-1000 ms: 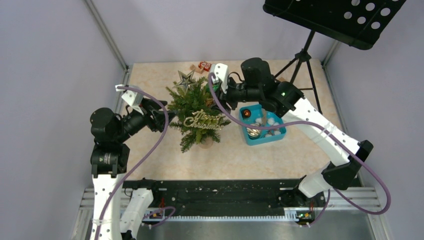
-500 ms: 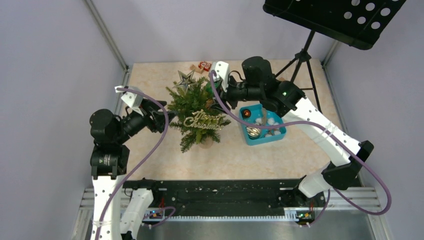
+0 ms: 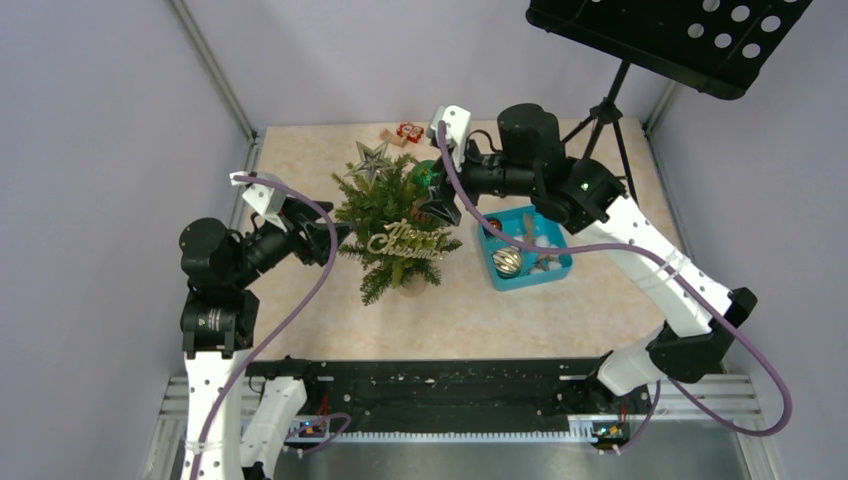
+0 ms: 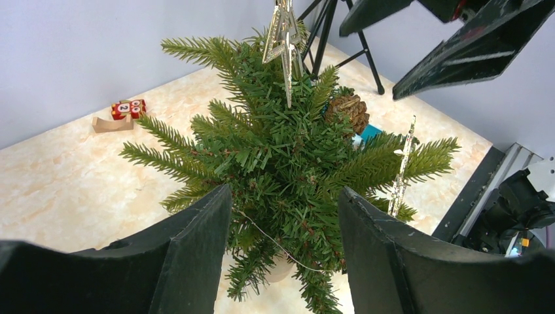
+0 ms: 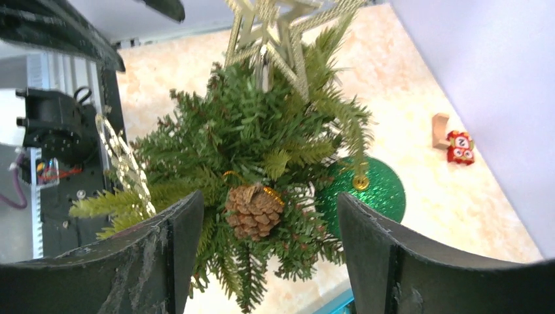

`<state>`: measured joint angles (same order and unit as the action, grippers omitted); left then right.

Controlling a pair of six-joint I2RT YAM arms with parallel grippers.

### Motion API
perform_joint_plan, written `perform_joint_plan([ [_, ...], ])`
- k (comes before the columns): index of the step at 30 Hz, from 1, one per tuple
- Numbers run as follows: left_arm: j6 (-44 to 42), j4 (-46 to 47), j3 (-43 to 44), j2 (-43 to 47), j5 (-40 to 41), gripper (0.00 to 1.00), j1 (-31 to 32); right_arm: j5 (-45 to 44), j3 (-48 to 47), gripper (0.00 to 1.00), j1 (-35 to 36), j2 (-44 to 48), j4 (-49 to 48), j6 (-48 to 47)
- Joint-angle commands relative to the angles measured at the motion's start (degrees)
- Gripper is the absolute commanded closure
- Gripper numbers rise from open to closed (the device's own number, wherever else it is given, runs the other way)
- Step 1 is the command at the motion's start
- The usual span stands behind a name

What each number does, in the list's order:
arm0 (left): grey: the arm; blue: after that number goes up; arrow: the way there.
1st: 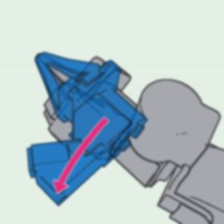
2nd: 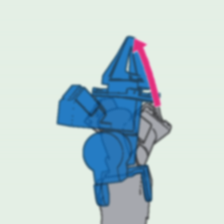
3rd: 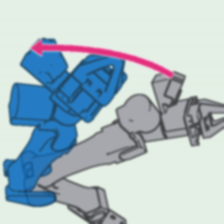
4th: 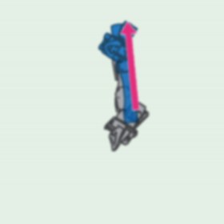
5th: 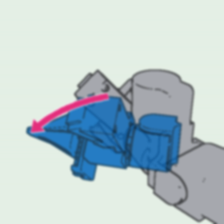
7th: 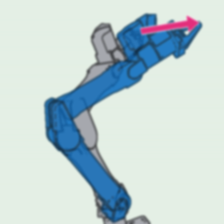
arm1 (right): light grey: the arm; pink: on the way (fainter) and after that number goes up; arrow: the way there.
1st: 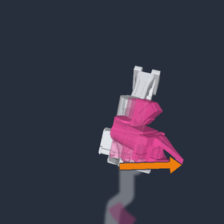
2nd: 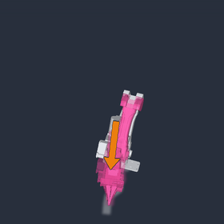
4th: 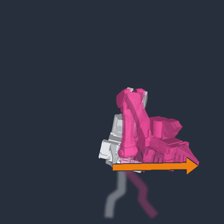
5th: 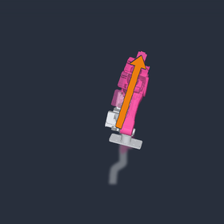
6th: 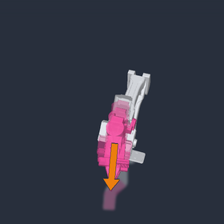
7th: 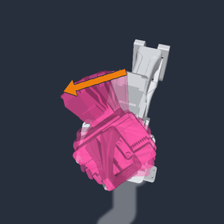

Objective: Decorate the small christmas tree

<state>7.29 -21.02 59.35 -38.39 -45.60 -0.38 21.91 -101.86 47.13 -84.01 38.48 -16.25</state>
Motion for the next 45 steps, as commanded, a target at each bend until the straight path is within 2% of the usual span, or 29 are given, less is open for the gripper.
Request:
perform_joint_plan([
  [1,-0.9,1.1,0.3,0.2,0.0,0.34,0.1,-3.3,-5.6,0.24,0.4,2.5,-2.4,5.1],
  [4,-0.5,0.1,0.0,0.4,1.1,0.34,0.1,-7.8,-7.8,0.15,-1.1,2.6,-2.5,9.8],
  [7,-0.1,-2.5,-0.4,1.1,4.4,0.34,0.1,-15.6,-7.0,0.13,-9.0,4.1,-2.6,21.3],
  [10,2.0,-4.4,-1.9,1.9,9.3,0.33,0.1,-21.3,1.2,0.14,-18.5,7.5,-2.9,28.3],
  [13,5.5,-4.5,-3.4,2.6,12.1,0.33,0.1,-25.1,10.8,0.18,-25.6,9.7,-3.1,31.6],
  [16,9.4,-4.0,-5.1,3.5,16.1,0.33,0.1,-30.7,21.3,0.29,-27.9,10.3,-3.7,32.1],
  [18,10.4,-4.4,-6.1,4.1,18.5,0.32,0.1,-33.4,26.3,0.41,-28.7,9.5,-4.3,32.0],
  [22,10.4,-5.5,-7.3,4.8,22.1,0.32,-0.3,-37.6,32.4,0.65,-29.0,5.4,-4.3,31.2],
  [24,10.2,-5.5,-7.8,4.9,23.5,0.32,-0.5,-37.8,33.2,0.7,-29.0,2.3,-3.9,31.1],
  [34,9.2,-5.4,-8.6,5.7,24.9,0.32,-0.6,-36.7,33.0,0.67,-29.8,-9.5,-6.1,32.5],
  [38,8.7,-6.0,-8.2,5.9,25.1,0.32,-0.7,-39.0,34.0,0.66,-29.8,-11.3,-6.1,33.2],
  [41,8.4,-5.8,-8.4,5.7,25.1,0.32,-0.7,-38.4,35.0,0.61,-29.8,-12.0,-6.8,33.6],
  [45,8.3,-5.4,-8.3,5.5,24.7,0.33,-0.6,-36.9,37.5,0.61,-30.2,-13.3,-9.8,35.0],
])
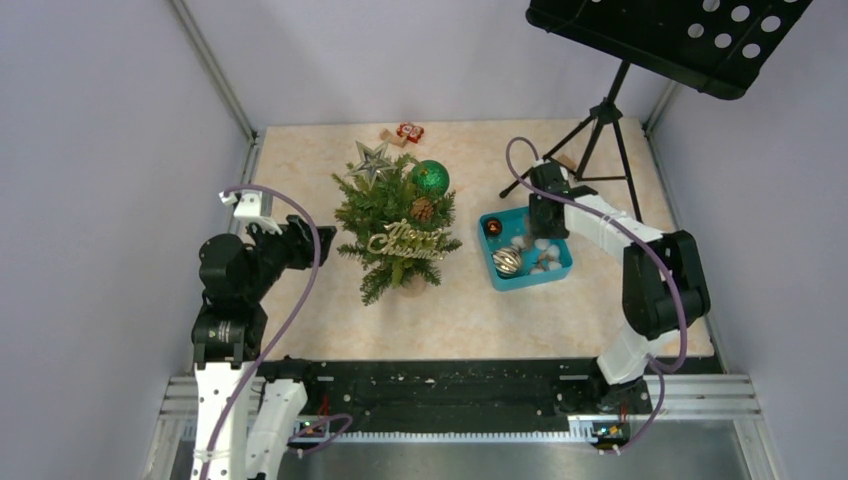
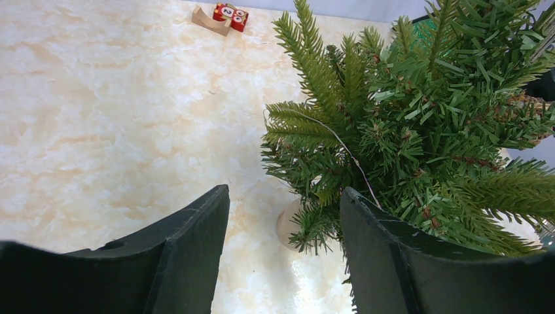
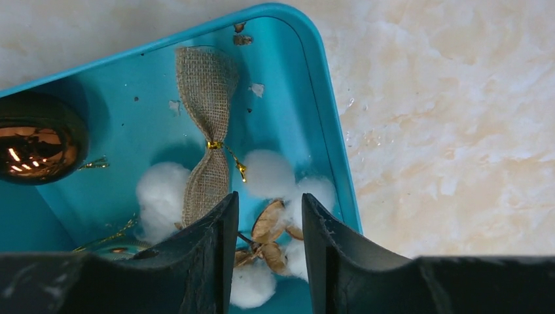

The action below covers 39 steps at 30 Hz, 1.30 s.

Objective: Decorate the small christmas tree

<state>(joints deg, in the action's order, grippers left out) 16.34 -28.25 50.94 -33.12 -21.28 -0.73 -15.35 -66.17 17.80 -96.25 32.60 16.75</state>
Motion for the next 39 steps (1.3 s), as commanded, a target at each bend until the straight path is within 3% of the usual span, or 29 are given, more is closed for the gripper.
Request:
perform_joint_plan([
  [1,-0.8,1.8,0.2,0.2,0.2,0.33,-0.3,0.6,2.1,0.61,-1.0,-1.6,-4.3,2.2],
  [8,-1.2,1.3,0.5,0.2,0.5,0.33,-0.3,0.8,2.6,0.69,-1.9,-4.7,-6.2,1.8],
  [10,-1.3,1.3,0.6,0.2,0.6,0.33,-0.4,0.8,3.1,0.76,-1.9,-4.7,-6.5,1.8],
  [14,-1.8,0.8,1.1,0.2,0.9,0.33,-0.3,0.9,3.6,1.0,-1.9,-3.1,-6.6,1.4],
  [34,-2.2,3.0,1.3,-1.4,-2.5,0.33,-0.3,1.7,-1.3,1.0,-2.0,16.9,1.0,-1.2],
  [39,-3.2,4.9,3.3,-2.3,-4.1,0.33,-0.3,5.5,-7.2,1.0,-2.0,22.8,1.7,-4.1],
])
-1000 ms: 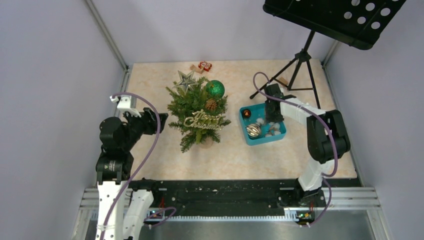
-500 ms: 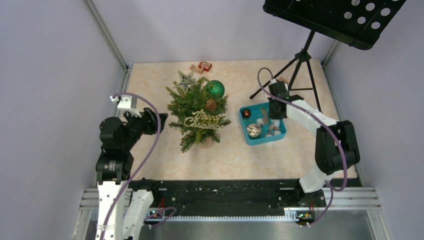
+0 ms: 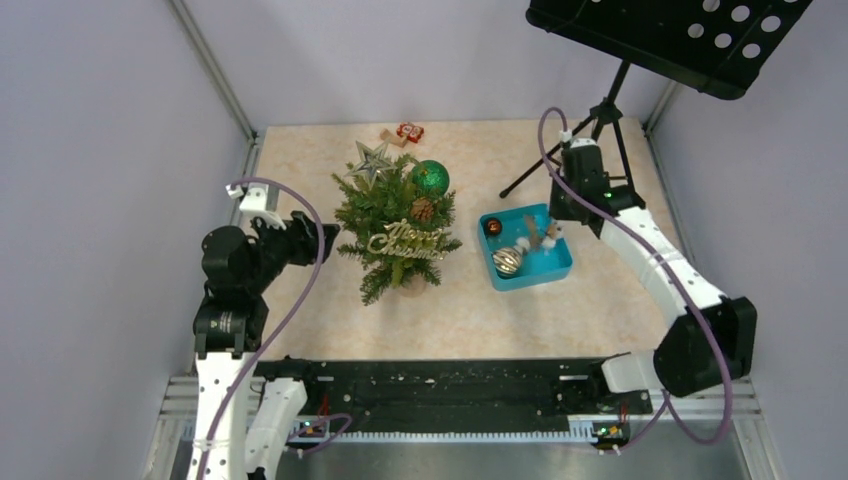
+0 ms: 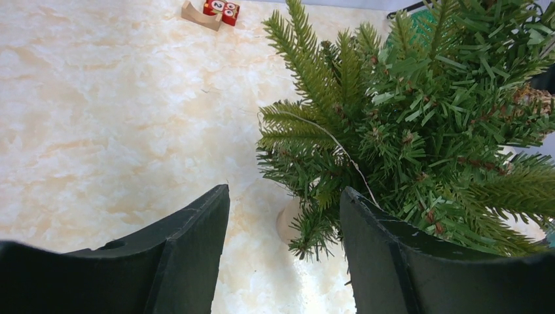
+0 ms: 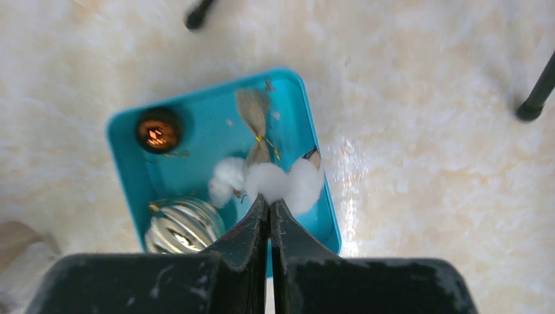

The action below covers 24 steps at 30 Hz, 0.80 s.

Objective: Decorate the small christmas tree

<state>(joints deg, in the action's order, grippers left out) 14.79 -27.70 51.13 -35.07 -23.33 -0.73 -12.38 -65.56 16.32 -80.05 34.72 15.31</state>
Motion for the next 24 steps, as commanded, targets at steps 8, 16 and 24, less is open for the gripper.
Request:
perform_joint_plan([
  [8,-5.5,4.0,6.6,0.9,-5.0,0.33,-0.3,14.7,-23.0,1.0,-0.5,7.9,1.9,-4.5],
  [16,-10.3,5.6,11.1,1.6,-19.2,0.33,1.1,27.4,-29.3,1.0,-0.4,10.6,-2.1,-3.4],
  [24,-10.2,11.3,15.6,-3.0,-24.1,0.33,6.4,30.9,-32.3,1.0,-0.4,8.9,-2.6,0.7],
])
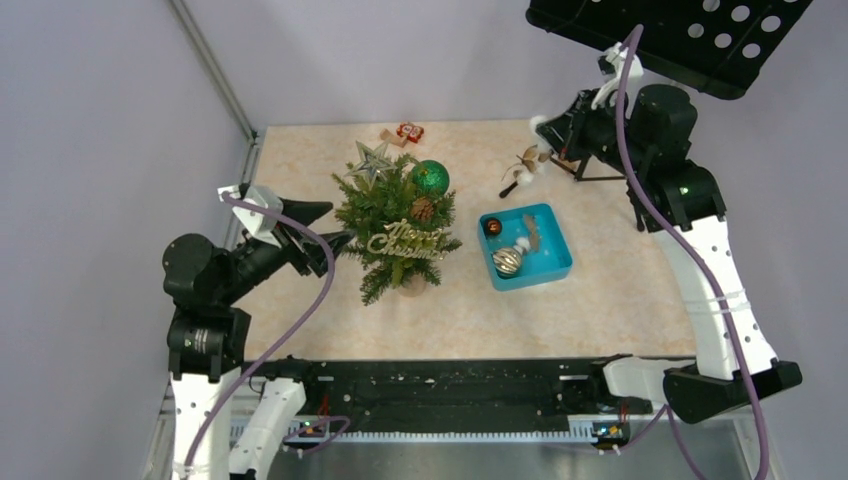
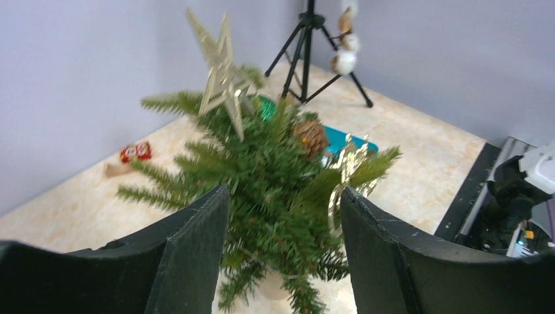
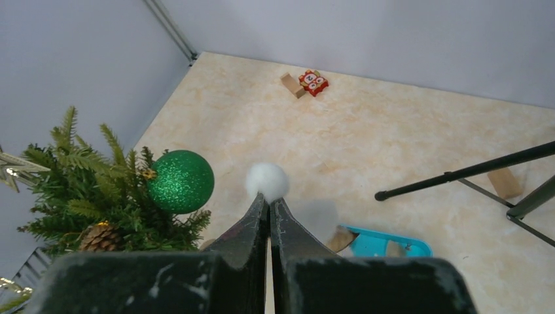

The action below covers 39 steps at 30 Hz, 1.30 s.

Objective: Decorate the small christmas tree

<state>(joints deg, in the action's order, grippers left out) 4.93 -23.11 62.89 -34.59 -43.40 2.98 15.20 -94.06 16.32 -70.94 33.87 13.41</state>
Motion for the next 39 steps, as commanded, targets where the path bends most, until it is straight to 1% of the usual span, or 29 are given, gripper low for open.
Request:
perform_joint_plan([
  [1,0.4,8.0,4.9,-4.4,-4.2,0.33,3.2,3.7,-3.7,1.0,-0.5,0.1,-2.0,2.9],
  [5,2.6,12.7,5.1,-6.2,-4.8,0.33,5.1,5.2,-2.5,1.0,-0.4,2.1,-3.3,4.0],
  [8,4.1,14.8,5.1,-7.4,-3.6,0.33,5.8,12.6,-4.4,1.0,-0.4,1.8,-4.8,7.4],
  [11,2.1,12.3,9.6,-10.1,-1.2,0.33,6.0,19.8,-4.2,1.0,1.2,1.2,-10.9,12.3],
  [14,-1.1,9.2,14.1,-12.4,-0.1,0.33,7.2,21.2,-6.4,1.0,4.9,-0.7,-12.8,12.8],
  [19,-2.2,7.5,17.3,-14.9,-1.6,0.32,12.3,25.2,-12.9,1.0,9.1,-5.0,-15.1,14.1],
  [23,-0.1,7.9,20.0,-18.9,-1.9,0.32,18.3,29.0,-14.3,1.0,10.8,-6.6,-21.1,18.3],
  [27,5.0,14.0,21.1,-22.6,-2.2,0.31,22.5,29.8,-15.5,1.0,13.5,-8.0,-23.7,19.7],
  [29,5.9,15.6,22.7,-24.4,-1.7,0.3,24.2,29.8,-15.9,1.0,15.8,-8.4,-24.8,19.8],
  [34,8.4,14.7,24.5,-28.1,-2.3,0.3,25.1,28.9,-16.2,1.0,19.7,-9.0,-27.4,19.8],
  [39,10.3,15.6,24.1,-29.1,-2.0,0.3,25.4,28.8,-16.0,1.0,20.1,-9.1,-28.5,19.8],
])
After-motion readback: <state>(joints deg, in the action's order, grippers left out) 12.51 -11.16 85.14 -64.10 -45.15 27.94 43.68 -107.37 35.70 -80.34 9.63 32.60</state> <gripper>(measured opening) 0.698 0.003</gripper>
